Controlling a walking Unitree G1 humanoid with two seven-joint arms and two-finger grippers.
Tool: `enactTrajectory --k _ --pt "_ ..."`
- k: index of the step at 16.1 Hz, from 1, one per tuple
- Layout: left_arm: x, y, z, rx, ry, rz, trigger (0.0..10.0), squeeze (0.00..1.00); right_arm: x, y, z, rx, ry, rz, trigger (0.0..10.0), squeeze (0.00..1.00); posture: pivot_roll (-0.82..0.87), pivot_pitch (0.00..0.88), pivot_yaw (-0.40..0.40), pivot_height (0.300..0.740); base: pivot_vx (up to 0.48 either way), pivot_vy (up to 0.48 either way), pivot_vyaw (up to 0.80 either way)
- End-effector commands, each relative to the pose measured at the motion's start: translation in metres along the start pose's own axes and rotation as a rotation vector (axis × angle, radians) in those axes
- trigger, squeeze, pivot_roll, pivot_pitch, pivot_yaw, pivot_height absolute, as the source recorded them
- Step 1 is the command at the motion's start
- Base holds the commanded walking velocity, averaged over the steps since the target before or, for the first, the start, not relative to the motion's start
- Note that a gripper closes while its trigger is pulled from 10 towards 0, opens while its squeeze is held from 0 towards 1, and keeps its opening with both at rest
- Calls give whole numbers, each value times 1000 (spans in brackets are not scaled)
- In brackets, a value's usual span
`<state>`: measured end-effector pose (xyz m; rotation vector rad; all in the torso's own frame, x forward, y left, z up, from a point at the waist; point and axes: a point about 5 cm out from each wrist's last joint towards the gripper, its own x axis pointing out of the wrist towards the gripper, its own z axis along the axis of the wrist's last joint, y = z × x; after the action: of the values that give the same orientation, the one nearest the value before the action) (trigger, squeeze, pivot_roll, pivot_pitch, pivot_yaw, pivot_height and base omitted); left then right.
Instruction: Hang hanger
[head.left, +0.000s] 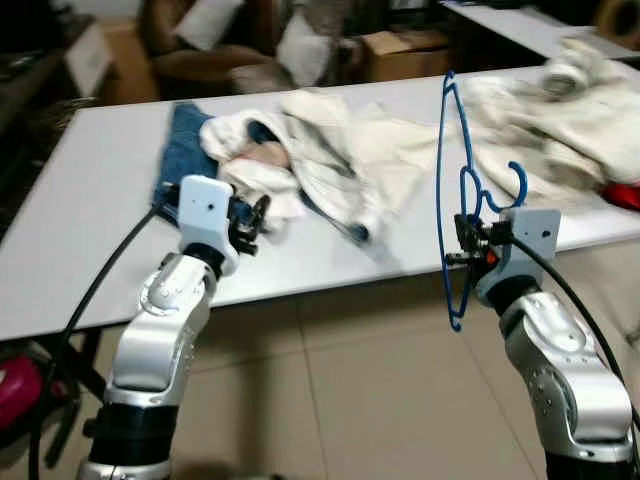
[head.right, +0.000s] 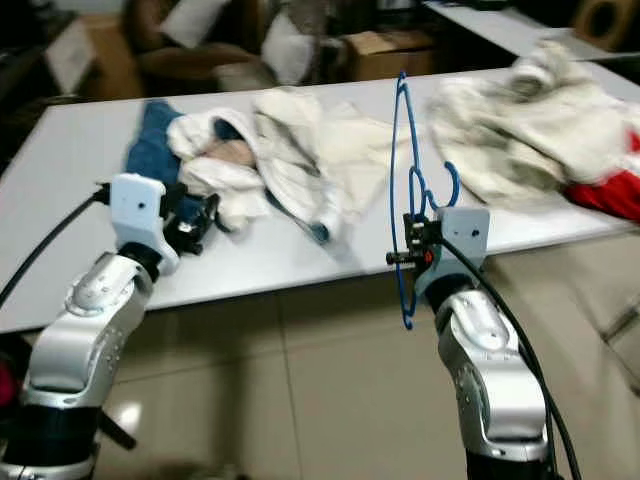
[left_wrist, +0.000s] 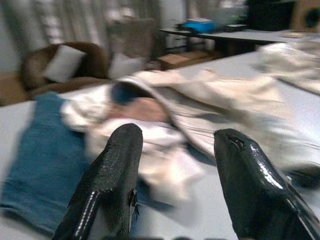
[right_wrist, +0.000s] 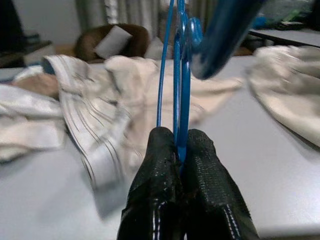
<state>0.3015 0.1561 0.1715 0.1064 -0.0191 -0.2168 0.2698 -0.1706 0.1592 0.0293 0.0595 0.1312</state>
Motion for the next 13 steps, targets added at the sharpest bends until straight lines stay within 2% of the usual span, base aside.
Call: enactTrajectory --k 1,5,7,9,11,13 --pt "-1 11 2 25 -5 55 10000 0 3 6 3 0 -11 29 10000 0 -67 0 -2 740 356 0 0" --pt "-2 21 4 56 -8 122 10000 0 4 7 3 -1 -11 46 10000 0 -67 0 -2 740 360 0 0" --pt "-2 26 4 61 -6 152 10000 0 3 10 1 -49 12 75 10000 0 -65 0 -2 740 358 0 0" --pt "-2 30 3 66 -3 158 10000 0 2 14 0 -70 16 97 10000 0 -67 0 2 740 352 0 800" --pt "-2 32 1 39 -4 163 10000 0 1 14 -1 -13 2 86 10000 0 -68 0 7 740 172 0 400" --pt "1 37 -17 128 138 136 10000 0 1 13 -2 -13 2 72 10000 0 -73 0 17 740 0 0 0"
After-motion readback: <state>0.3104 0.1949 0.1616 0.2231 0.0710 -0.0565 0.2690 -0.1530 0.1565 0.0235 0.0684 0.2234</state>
